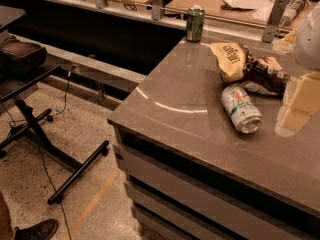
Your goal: Pick 7up can
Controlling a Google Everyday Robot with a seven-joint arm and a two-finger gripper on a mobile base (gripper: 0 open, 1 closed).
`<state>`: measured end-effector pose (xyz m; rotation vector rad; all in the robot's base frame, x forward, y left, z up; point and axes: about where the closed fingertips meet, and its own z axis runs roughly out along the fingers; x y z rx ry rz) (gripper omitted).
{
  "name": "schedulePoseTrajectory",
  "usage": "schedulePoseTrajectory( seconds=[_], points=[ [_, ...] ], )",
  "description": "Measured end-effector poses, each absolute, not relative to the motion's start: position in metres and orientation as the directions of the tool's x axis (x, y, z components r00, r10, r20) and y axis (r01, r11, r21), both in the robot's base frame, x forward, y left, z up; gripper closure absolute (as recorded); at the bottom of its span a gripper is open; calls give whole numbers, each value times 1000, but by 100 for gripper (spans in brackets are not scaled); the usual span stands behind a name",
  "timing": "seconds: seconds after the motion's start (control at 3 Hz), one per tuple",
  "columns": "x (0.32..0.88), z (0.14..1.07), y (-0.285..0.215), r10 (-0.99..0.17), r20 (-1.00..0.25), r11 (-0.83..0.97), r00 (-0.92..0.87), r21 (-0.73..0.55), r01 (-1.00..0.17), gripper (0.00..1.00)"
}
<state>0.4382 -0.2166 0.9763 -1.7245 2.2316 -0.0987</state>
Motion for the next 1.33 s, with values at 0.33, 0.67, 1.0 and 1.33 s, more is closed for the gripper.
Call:
schedulePoseTrajectory(
  seconds=[0.33, 0.67, 1.0, 1.33],
  points=[
    [438, 976, -217, -953, -207, 270, -221, -246, -931, 0],
    [436, 980, -215, -956, -183, 273, -229, -275, -922, 0],
    [438, 978, -188, -965, -95, 261, -244, -353, -899, 0],
    [443, 978, -205, -934, -35, 336, -354, -413, -847, 0]
  ],
)
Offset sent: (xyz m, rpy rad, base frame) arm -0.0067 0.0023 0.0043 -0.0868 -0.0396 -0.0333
